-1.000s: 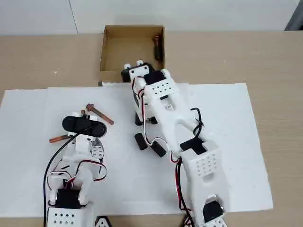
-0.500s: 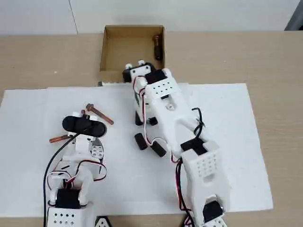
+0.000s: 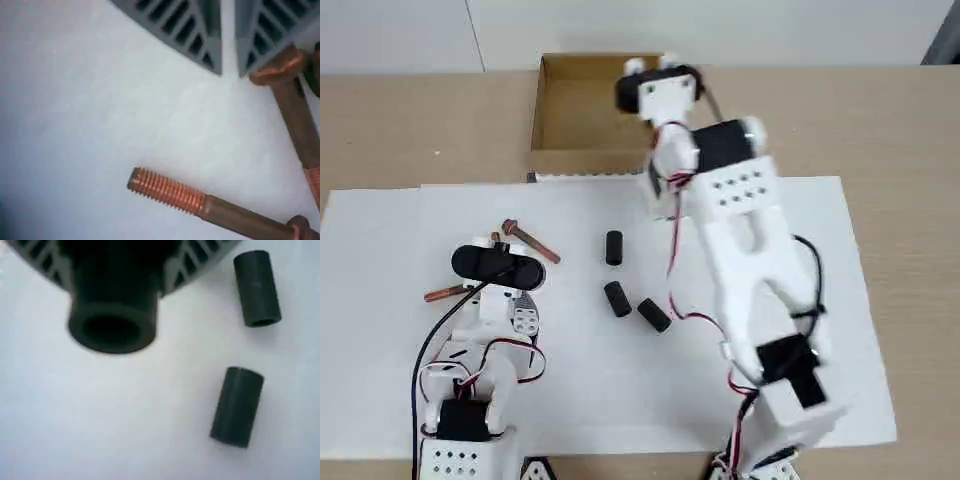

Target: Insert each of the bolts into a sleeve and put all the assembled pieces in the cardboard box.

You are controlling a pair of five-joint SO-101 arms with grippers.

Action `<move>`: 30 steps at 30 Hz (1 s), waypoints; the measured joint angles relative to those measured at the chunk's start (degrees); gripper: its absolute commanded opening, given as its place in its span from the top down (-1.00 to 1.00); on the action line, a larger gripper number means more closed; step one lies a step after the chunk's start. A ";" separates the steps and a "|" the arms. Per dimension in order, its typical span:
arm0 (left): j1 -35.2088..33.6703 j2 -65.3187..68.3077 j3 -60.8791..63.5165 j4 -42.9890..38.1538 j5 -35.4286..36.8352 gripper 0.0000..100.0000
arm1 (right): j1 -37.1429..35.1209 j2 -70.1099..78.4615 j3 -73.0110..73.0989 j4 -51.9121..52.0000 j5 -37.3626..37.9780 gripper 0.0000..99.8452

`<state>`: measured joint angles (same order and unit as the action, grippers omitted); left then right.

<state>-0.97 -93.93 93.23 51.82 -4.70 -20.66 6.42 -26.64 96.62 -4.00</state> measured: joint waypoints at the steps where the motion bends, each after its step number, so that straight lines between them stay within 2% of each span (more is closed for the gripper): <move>1: 0.00 0.00 0.00 0.00 0.00 0.99 | 0.88 -2.02 0.88 0.09 -0.70 0.99; 10: 0.00 0.00 0.00 0.00 0.00 0.99 | 5.45 -31.65 24.35 0.09 -2.73 0.99; 17: 0.09 0.00 -5.71 0.26 3.43 0.99 | 14.51 -51.69 48.00 -2.20 -2.73 0.99; 21: 0.79 0.00 -12.40 4.84 4.13 0.99 | 19.34 -59.16 59.08 -5.45 -2.73 0.99; 30: 0.88 2.20 -27.87 17.67 4.22 0.99 | 24.97 -72.00 77.01 -14.77 -2.90 0.99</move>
<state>-0.09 -91.74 65.36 69.49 -0.48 4.31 -65.58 50.37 81.85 -6.90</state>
